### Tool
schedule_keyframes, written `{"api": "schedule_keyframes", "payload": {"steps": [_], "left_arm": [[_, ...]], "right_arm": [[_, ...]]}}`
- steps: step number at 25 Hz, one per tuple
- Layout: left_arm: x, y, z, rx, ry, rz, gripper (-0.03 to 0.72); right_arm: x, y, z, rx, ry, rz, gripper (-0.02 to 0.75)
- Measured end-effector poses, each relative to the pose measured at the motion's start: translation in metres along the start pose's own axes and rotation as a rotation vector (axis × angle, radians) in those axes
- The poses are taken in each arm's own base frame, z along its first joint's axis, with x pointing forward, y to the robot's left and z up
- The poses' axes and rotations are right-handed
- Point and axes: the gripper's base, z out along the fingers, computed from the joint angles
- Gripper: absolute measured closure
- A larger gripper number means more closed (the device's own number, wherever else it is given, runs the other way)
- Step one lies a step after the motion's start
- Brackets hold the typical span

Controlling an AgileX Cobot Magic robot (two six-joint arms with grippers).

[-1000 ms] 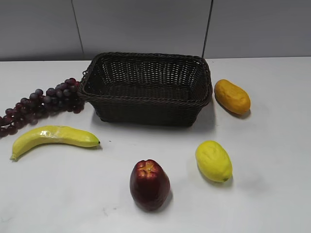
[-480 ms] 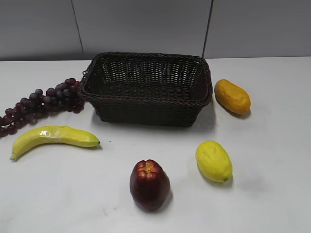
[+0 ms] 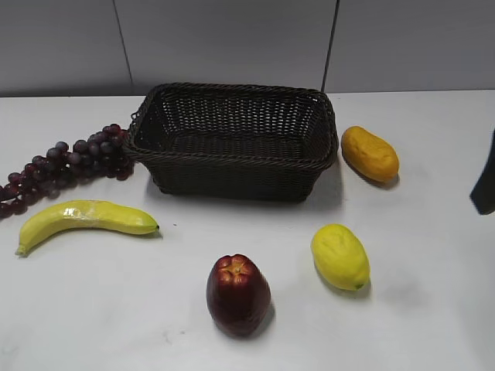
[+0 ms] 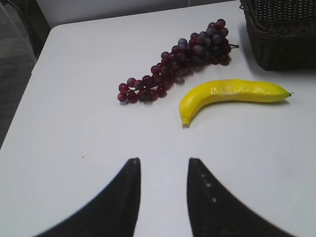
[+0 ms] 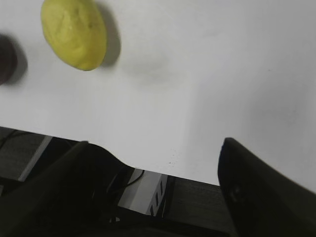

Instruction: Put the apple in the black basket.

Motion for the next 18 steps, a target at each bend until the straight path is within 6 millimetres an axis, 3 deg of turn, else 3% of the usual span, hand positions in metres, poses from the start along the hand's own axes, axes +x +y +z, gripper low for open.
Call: {"api": "schedule_keyframes", "payload": {"steps": [18], "left_arm": [[0.000, 0.000, 0.000, 0.000, 0.000, 0.000, 0.451]], "right_arm": [[-0.024, 0.183, 0.110, 0.015, 0.190, -0.402, 0.146]]}}
